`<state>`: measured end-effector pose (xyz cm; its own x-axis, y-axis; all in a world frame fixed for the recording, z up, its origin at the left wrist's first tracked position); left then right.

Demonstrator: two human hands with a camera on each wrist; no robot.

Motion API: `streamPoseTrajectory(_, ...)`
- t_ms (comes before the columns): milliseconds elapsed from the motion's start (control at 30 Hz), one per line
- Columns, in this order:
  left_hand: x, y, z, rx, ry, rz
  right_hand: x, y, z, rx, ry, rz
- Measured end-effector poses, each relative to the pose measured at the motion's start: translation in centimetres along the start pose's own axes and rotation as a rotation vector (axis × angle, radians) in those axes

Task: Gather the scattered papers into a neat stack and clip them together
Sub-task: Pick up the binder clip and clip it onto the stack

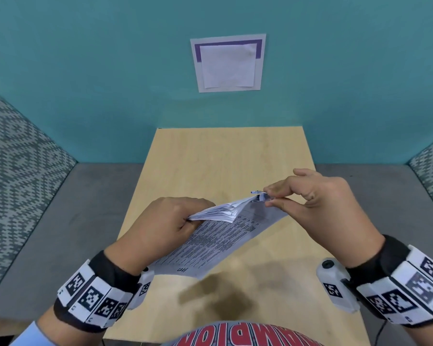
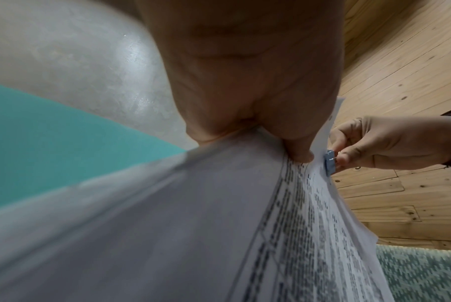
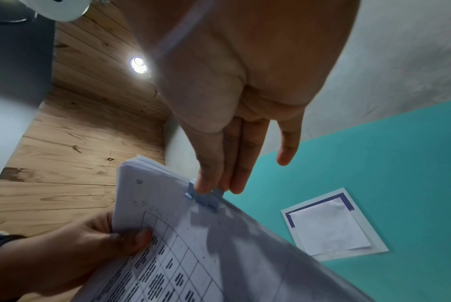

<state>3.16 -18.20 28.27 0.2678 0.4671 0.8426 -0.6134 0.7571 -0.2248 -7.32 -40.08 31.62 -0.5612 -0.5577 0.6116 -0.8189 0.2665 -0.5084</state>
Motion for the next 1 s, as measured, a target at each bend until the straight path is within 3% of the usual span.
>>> streamPoseTrajectory(300,0.2,-0.8,-0.6,0.016,0.121,0.031,0.2,-0.6,-0.6,-0.037,0.022,-0.070)
streamPoseTrajectory(433,-1.0,-0.6,-2.1,0.211,0.381,0.100,0.4,-0.1,-1.6,-0.037,-0.029,0.023)
streamPoseTrajectory(600,-3.1,-0.4,-2.7,0.451,0.621,0.093,0.6,-0.7,-2.3,0.047,0.026,0.144)
streamPoseTrajectory(933,-4.4,-1.1,-3.4,0.416,0.612,0.090,-2.3,-2.0,0.4,-0.183,0.003,-0.227)
streamPoseTrajectory(1000,-4.5,-1.1,-3.8,0.436,0.620,0.078,-2.3,-2.1,0.7,-0.286,-0.140,-0.321)
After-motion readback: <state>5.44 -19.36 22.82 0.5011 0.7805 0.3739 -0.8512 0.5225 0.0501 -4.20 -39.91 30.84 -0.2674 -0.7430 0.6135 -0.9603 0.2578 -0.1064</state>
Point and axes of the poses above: each hand's wrist, its own y-axis away from the middle knuckle, its own x-axis out of the back of the hand, z = x × y, the point moved 7 cm from there along -y, towards the middle knuckle, and after that the axes turned 9 degrees about z, right-handed, at the moved point
